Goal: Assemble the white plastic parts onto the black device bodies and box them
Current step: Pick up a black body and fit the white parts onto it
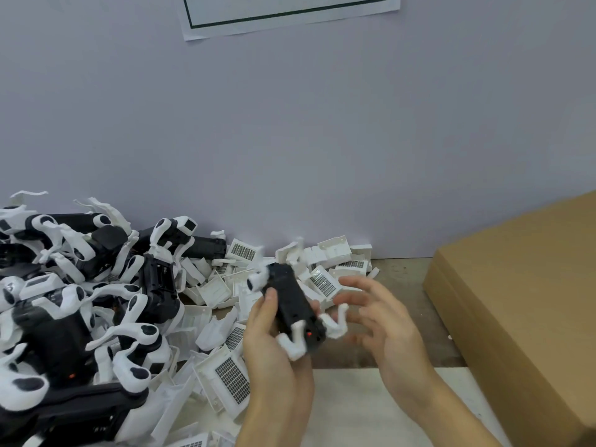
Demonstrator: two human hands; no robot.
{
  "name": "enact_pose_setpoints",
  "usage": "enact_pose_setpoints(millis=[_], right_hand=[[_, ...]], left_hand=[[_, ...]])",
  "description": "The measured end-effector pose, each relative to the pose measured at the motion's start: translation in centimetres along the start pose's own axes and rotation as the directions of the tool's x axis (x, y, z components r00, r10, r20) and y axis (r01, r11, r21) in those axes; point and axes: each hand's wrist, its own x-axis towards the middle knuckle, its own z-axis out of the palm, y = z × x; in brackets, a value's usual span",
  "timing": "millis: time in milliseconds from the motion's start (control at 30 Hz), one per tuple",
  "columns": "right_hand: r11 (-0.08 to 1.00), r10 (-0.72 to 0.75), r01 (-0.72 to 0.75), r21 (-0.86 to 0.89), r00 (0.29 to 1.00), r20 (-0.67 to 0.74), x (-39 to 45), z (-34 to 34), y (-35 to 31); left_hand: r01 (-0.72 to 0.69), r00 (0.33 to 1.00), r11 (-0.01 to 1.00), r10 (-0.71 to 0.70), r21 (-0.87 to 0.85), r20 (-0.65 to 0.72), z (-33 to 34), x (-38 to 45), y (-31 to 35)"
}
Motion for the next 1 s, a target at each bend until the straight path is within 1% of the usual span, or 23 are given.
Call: enact_pose_setpoints(millis=[67, 133, 200, 267, 367, 467, 567, 633, 700, 767, 800, 833, 867, 900, 933, 1000], right_hand=[[0.999, 0.023, -0.025, 0.020, 0.991, 0.130, -0.2, 0.0, 0.1], [0.997, 0.067, -0.074, 0.020, 0.963, 0.260, -0.3, 0.2, 0.3], [0.992, 0.121, -0.105, -0.065, 0.930, 0.346, -0.4, 0.5, 0.4], [0.980, 0.156, -0.098, -0.173, 0.918, 0.364, -0.6, 0.9, 0.5], [0.958, 0.203, -0.111, -0.264, 0.915, 0.350, -0.7, 1.3, 0.6], [0.946, 0.229, -0.131, -0.297, 0.918, 0.323, -0.7, 1.5, 0.6], [0.938, 0.236, -0.141, -0.316, 0.929, 0.284, -0.7, 1.7, 0.7], [0.935, 0.235, -0.143, -0.325, 0.935, 0.265, -0.7, 1.7, 0.9], [0.937, 0.249, -0.157, -0.311, 0.926, 0.283, -0.7, 1.7, 0.9], [0.953, 0.244, -0.173, -0.247, 0.924, 0.295, -0.7, 1.5, 0.9], [0.966, 0.218, -0.170, -0.194, 0.939, 0.267, -0.6, 1.3, 0.9], [0.978, 0.178, -0.150, -0.145, 0.963, 0.203, -0.5, 1.2, 0.9], [0.986, 0.114, -0.098, -0.133, 0.987, 0.113, -0.4, 0.9, 0.9], [0.986, 0.030, -0.026, -0.163, 0.999, 0.018, -0.3, 0.7, 0.7], [0.973, -0.065, 0.052, -0.226, 0.997, -0.049, -0.3, 0.6, 0.5], [0.918, -0.184, 0.148, -0.369, 0.981, -0.064, -0.6, 1.0, -0.2]], left_hand=[[0.036, 0.999, 0.997, -0.033, -0.062, 0.040, 0.0, -0.3, 0.3], [0.045, 0.998, 0.996, -0.041, -0.078, 0.051, 0.1, -0.4, 0.5], [0.052, 0.998, 0.996, -0.049, -0.070, 0.044, 0.1, -0.5, 0.5], [0.065, 0.997, 0.998, -0.063, -0.027, 0.046, 0.1, -0.5, 0.5], [0.044, 0.996, 0.998, -0.048, 0.048, 0.078, -0.1, -0.5, 0.2], [-0.027, 0.994, 0.996, 0.018, 0.086, 0.104, 0.0, -0.5, 0.0], [-0.049, 0.992, 0.993, 0.036, 0.105, 0.124, 0.0, -0.5, -0.2], [-0.047, 0.991, 0.992, 0.031, 0.119, 0.132, 0.1, -0.6, -0.2], [-0.042, 0.991, 0.992, 0.027, 0.116, 0.128, 0.0, -0.5, -0.2], [-0.051, 0.996, 0.992, 0.042, 0.118, 0.077, 0.0, -0.2, -0.3], [-0.067, 0.997, 0.988, 0.062, 0.142, 0.040, 0.0, 0.0, -0.3], [-0.090, 0.996, 0.979, 0.091, 0.183, 0.002, -0.1, 0.3, -0.5], [-0.111, 0.992, 0.966, 0.121, 0.235, -0.027, -0.3, 0.6, -0.7], [-0.126, 0.988, 0.951, 0.145, 0.282, -0.048, -0.3, 0.9, -0.8], [-0.135, 0.985, 0.940, 0.162, 0.314, -0.061, -0.3, 0.9, -0.9], [-0.146, 0.984, 0.929, 0.173, 0.340, -0.051, -0.1, 0.7, -1.1]])
